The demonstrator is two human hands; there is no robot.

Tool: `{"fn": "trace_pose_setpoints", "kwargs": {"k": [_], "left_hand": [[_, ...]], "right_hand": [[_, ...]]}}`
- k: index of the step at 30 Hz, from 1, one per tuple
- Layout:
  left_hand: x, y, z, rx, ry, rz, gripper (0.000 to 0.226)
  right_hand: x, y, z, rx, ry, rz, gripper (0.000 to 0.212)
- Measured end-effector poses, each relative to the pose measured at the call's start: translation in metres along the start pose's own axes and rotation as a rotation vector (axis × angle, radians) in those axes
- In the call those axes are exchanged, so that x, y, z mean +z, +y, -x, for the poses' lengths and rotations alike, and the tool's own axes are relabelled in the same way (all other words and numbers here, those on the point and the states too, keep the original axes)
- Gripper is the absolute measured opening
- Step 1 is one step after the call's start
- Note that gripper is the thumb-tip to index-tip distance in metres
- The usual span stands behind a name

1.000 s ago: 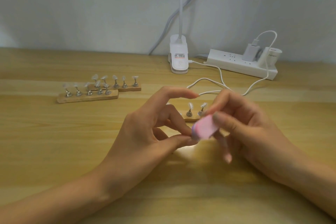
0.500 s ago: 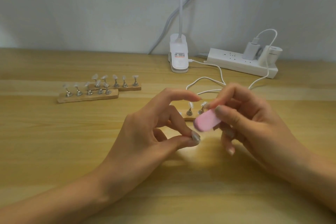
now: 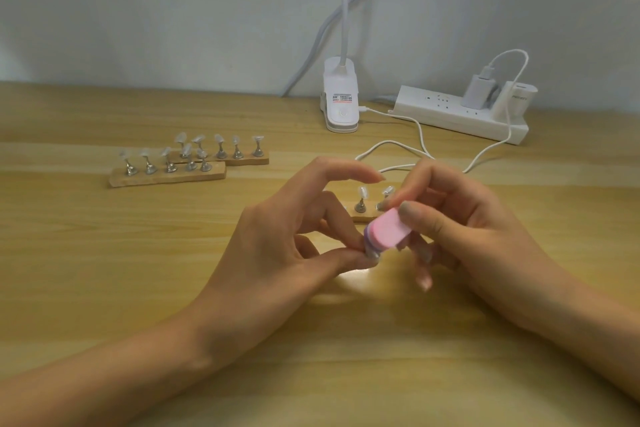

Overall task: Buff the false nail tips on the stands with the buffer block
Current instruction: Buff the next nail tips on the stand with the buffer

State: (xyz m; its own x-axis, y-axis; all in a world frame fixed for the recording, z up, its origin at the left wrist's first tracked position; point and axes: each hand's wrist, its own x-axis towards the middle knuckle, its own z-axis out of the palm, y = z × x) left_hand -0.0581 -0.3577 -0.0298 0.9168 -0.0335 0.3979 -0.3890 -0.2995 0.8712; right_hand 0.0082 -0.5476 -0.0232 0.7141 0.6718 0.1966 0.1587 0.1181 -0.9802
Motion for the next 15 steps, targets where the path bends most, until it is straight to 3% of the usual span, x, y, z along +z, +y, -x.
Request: {"fn": "trace_pose_setpoints", "kwargs": {"k": [2,5,8,11,15], "left_hand": [[0.0008,0.0,0.0005,0.009,-0.005,0.0,0.06],[0.0002,-0.0009,0.0001,0.008,0.003,-0.004,0.06],[0.0007,-0.0007,0.0006,0.016,-0.001,-0.003,0.063],[0.0007,-0.0008,0.0001,0.014,0.011,-0.015,0.065],[0.0014,-0.0001,0.0007,0.02,-0.008,-0.019,0.071]], "right_hand": [[0.0006,-0.0015,-0.0003,-0.006,-0.06,0.009,0.015],[0.0006,-0.0015,0.001,-0.009,0.018,0.009,0.015],[0.0009,-0.0018,0.0006,-0.016,-0.062,0.008,0.017],[0.0009,-0.0011,0.0012,-0.028,0.014,0.022,0.012],[0.0004,-0.0023,0.0005,-0.043,-0.046,0.036,0.014]]}}
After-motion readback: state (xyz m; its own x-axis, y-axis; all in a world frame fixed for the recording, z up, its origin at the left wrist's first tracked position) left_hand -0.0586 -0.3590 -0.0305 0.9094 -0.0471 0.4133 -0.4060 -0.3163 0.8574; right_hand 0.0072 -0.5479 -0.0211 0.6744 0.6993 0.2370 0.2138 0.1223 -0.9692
